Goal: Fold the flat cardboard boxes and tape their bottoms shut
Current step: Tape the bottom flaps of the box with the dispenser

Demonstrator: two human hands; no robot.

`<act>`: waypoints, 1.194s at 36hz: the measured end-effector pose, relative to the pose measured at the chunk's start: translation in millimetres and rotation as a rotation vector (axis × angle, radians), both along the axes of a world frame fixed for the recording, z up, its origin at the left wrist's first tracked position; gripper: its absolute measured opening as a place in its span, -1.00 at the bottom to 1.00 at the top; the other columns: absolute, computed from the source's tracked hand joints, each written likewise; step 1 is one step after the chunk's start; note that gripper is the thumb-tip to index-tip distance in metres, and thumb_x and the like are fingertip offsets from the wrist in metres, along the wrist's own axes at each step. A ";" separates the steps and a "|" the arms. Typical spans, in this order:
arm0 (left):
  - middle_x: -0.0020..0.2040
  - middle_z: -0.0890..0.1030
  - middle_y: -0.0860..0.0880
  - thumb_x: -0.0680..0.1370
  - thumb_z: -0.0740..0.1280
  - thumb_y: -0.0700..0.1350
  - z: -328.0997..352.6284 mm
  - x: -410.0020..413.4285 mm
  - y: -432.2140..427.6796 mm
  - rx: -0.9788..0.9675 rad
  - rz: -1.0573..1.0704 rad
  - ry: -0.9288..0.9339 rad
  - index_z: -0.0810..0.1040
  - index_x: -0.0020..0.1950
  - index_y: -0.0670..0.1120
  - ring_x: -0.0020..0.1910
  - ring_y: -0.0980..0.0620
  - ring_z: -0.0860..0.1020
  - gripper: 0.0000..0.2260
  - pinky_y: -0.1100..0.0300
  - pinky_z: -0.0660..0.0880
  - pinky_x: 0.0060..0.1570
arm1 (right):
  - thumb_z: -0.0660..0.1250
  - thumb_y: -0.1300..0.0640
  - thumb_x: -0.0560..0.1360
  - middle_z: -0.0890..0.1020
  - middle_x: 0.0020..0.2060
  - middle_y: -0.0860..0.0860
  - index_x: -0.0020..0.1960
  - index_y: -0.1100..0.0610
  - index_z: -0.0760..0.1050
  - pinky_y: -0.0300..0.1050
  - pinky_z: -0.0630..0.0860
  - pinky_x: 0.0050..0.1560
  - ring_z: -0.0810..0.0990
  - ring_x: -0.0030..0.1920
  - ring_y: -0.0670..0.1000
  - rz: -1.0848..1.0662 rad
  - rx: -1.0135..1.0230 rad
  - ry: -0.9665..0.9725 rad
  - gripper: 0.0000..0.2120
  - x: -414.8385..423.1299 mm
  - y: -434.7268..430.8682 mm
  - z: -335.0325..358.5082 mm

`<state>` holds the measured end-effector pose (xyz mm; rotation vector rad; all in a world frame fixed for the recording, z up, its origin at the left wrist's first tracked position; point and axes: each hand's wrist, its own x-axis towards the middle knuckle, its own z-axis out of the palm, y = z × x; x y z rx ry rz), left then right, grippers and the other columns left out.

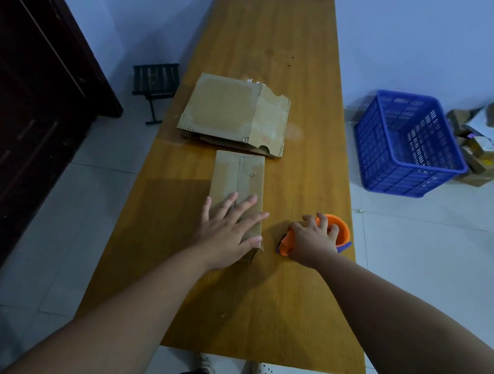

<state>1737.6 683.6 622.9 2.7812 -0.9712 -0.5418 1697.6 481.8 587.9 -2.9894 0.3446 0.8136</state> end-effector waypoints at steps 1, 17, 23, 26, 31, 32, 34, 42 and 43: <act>0.53 -0.26 0.20 0.59 -0.09 0.27 -0.4 0.2 0.0 0.000 0.000 0.002 -0.05 0.48 0.34 0.48 0.06 -0.34 -0.55 -0.17 -0.43 0.33 | 0.40 -0.06 0.45 0.14 0.50 0.09 0.48 -0.09 0.18 0.38 0.04 0.38 -0.04 0.50 0.27 0.006 0.003 0.001 -0.32 0.1 -0.2 0.4; 0.53 -0.25 0.20 0.59 -0.09 0.27 0.3 0.9 0.6 0.000 -0.009 0.004 -0.04 0.48 0.34 0.49 0.06 -0.34 -0.55 -0.21 -0.39 0.37 | 0.36 -0.05 0.48 0.27 0.44 0.02 0.42 -0.07 0.30 0.36 0.08 0.36 0.04 0.49 0.22 0.124 0.026 0.026 -0.45 9.3 3.4 2.7; 0.53 -0.25 0.19 0.59 -0.09 0.27 0.6 0.8 0.8 0.002 -0.011 -0.001 -0.04 0.48 0.33 0.49 0.05 -0.33 -0.55 -0.22 -0.38 0.38 | 0.30 -0.05 0.52 0.46 0.29 -0.03 0.36 -0.07 0.35 0.28 0.13 0.34 0.26 0.40 0.10 0.147 0.027 -0.092 -0.57 4.5 0.1 2.7; 0.53 -0.24 0.19 0.59 -0.09 0.27 1.2 0.8 0.4 -0.008 -0.012 0.003 -0.03 0.48 0.33 0.49 0.05 -0.33 -0.55 -0.21 -0.38 0.37 | 0.24 -0.04 0.56 0.48 0.23 -0.02 0.33 -0.08 0.37 0.24 0.14 0.33 0.35 0.33 0.08 0.009 0.068 -0.208 -0.65 6.7 1.4 3.3; 0.53 -0.24 0.18 0.59 -0.08 0.27 2.4 0.4 0.4 0.007 -0.012 -0.005 -0.04 0.48 0.33 0.49 0.05 -0.32 -0.55 -0.19 -0.40 0.34 | 0.21 0.00 0.59 0.45 0.28 0.01 0.37 -0.08 0.33 0.24 0.15 0.33 0.35 0.34 0.11 -0.015 0.071 -0.177 -0.64 11.9 5.5 4.9; 0.53 -0.24 0.18 0.59 -0.09 0.27 2.5 0.5 0.5 0.006 -0.012 -0.007 -0.04 0.48 0.33 0.49 0.05 -0.32 -0.55 -0.19 -0.40 0.35 | 0.19 0.00 0.59 0.44 0.29 0.01 0.38 -0.08 0.31 0.24 0.14 0.34 0.35 0.35 0.12 0.007 0.059 -0.169 -0.64 11.9 5.7 4.4; 0.54 -0.24 0.18 0.59 -0.08 0.27 2.5 0.9 0.5 0.003 -0.013 -0.005 -0.04 0.48 0.33 0.50 0.05 -0.32 -0.55 -0.20 -0.39 0.36 | 0.17 -0.01 0.60 0.44 0.30 0.01 0.40 -0.09 0.29 0.26 0.12 0.35 0.35 0.35 0.12 0.053 0.041 -0.151 -0.63 11.2 5.8 2.2; 0.53 -0.25 0.19 0.60 -0.08 0.26 2.8 1.4 0.8 0.002 -0.020 0.003 -0.04 0.48 0.33 0.49 0.05 -0.34 -0.55 -0.19 -0.41 0.36 | 0.12 -0.07 0.61 0.42 0.36 0.03 0.45 -0.04 0.25 0.12 0.16 0.37 0.41 0.34 0.12 0.258 -0.067 -0.100 -0.58 14.8 3.7 6.3; 0.53 -0.25 0.19 0.60 -0.08 0.26 2.8 1.4 0.8 0.003 -0.020 0.003 -0.04 0.48 0.33 0.49 0.05 -0.34 -0.55 -0.19 -0.41 0.35 | 0.12 -0.07 0.61 0.41 0.36 0.04 0.46 -0.04 0.24 0.10 0.18 0.36 0.41 0.34 0.13 0.264 -0.067 -0.089 -0.57 16.1 3.0 7.0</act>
